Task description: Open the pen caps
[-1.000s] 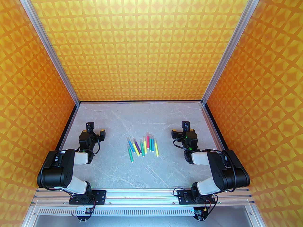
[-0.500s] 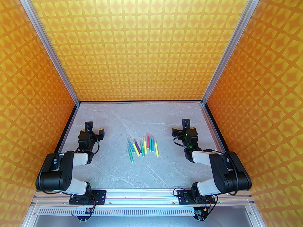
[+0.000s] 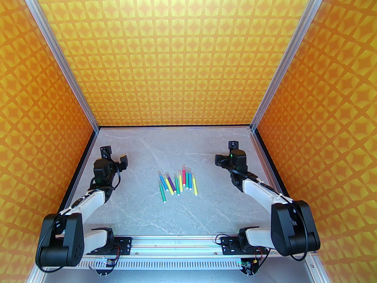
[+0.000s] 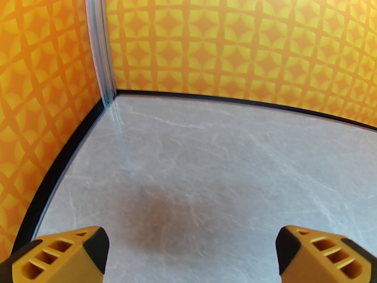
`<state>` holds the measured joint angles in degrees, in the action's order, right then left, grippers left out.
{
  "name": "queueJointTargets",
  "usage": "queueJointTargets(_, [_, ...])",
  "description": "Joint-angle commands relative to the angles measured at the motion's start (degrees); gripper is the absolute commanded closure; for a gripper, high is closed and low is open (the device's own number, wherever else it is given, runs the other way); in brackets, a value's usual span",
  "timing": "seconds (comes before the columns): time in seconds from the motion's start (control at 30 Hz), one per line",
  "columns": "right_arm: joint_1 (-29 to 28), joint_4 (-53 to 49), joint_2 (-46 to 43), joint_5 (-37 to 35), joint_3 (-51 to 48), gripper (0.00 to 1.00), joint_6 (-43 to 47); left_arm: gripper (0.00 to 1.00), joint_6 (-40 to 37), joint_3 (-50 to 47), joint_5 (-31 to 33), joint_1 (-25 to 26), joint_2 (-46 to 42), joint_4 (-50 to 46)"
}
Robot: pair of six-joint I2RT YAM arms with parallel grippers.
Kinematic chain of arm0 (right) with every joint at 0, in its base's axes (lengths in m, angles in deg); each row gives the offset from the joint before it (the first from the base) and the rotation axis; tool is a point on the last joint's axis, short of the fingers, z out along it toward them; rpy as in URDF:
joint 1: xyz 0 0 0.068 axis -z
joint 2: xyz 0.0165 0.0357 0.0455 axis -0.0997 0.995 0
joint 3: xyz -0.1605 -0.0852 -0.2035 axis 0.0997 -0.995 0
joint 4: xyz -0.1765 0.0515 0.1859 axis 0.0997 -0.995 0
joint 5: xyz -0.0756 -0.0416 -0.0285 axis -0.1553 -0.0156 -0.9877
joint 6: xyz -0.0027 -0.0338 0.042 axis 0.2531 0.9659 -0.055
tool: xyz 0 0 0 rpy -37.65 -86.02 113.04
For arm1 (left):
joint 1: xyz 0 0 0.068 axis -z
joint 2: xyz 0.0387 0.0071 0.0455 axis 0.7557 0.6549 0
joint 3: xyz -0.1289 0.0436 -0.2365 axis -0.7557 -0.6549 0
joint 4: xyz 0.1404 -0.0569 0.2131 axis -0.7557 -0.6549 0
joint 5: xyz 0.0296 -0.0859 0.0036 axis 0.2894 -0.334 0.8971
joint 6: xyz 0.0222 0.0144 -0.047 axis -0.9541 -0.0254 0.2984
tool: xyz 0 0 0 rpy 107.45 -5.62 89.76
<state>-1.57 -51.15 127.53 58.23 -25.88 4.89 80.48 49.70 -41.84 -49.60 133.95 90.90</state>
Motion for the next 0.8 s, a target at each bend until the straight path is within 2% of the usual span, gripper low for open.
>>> queueJointTargets(0.0, [-1.4, -16.91, -0.36, -0.79, 5.12, 0.05, -2.99, 0.01, 1.72, 3.4, 0.57, 1.64, -2.31, -12.1])
queueJointTargets(0.13, [-3.5, -25.95, 1.26, 1.26, 9.31, 0.08, -3.23, 0.01, 2.79, 5.11, 0.25, 3.97, -4.99, -17.88])
queueJointTargets(0.3, [-7.27, -31.17, 1.69, 3.55, 10.78, 0.11, -3.09, 0.01, 2.91, 6.59, 0.02, 7.16, -6.44, -23.56])
queueJointTargets(0.5, [-10.84, -35.02, 2.73, 7.06, 12.25, 0.18, -4.23, 0.01, 4.06, 8.64, 0.1, 9.65, -6.43, -28.24])
queueJointTargets(0.77, [-17.05, -36.42, 6.75, 8.32, 12.39, 0.28, -4.92, 0.01, 5.75, 9.11, 0.02, 11.14, -6.39, -31.03])
